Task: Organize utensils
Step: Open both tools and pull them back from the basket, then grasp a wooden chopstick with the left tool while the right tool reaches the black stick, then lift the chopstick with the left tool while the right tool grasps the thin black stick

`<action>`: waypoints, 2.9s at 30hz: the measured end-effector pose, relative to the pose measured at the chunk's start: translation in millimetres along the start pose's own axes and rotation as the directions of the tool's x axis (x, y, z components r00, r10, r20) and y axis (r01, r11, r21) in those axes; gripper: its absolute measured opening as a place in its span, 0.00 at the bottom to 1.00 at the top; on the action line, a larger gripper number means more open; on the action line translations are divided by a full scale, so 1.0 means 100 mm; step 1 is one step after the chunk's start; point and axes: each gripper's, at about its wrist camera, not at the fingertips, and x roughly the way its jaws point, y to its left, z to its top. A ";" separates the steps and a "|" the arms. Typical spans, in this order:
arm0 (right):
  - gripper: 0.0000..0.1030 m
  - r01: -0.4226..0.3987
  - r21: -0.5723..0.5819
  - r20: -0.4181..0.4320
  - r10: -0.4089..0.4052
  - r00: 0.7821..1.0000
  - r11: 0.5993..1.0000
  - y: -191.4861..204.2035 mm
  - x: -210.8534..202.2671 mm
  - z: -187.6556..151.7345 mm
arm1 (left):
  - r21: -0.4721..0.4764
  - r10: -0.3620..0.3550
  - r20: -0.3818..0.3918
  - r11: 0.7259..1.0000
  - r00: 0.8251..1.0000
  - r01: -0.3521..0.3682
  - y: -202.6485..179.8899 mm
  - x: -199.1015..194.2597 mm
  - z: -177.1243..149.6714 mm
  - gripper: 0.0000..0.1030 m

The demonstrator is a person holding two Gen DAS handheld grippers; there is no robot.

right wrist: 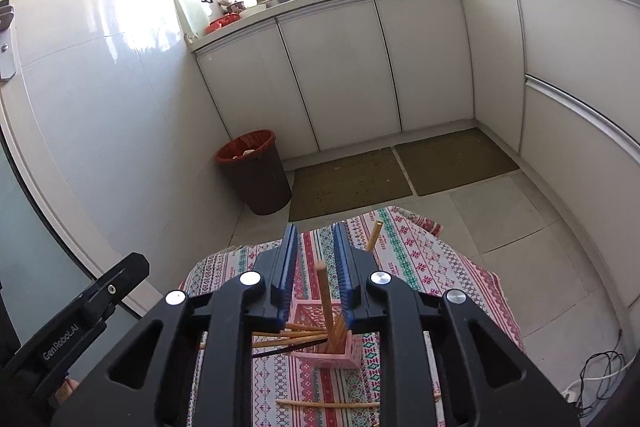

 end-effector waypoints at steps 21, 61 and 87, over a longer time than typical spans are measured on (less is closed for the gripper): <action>0.93 0.379 0.153 -0.197 -0.348 0.916 0.913 -1.64 -0.64 -1.07 | 0.408 0.086 -0.359 0.910 0.930 0.073 -0.79 0.36 -1.33 0.93; 0.93 0.433 0.389 -0.623 -0.114 0.774 0.813 -2.15 0.03 -1.75 | 0.620 0.091 -0.554 0.709 0.828 0.337 -1.22 1.30 -2.04 0.05; 0.07 0.373 0.086 -0.638 -0.236 0.732 0.924 -0.74 0.83 -2.00 | 0.311 -0.121 -0.148 0.936 0.981 0.163 -0.07 -0.59 -0.89 0.04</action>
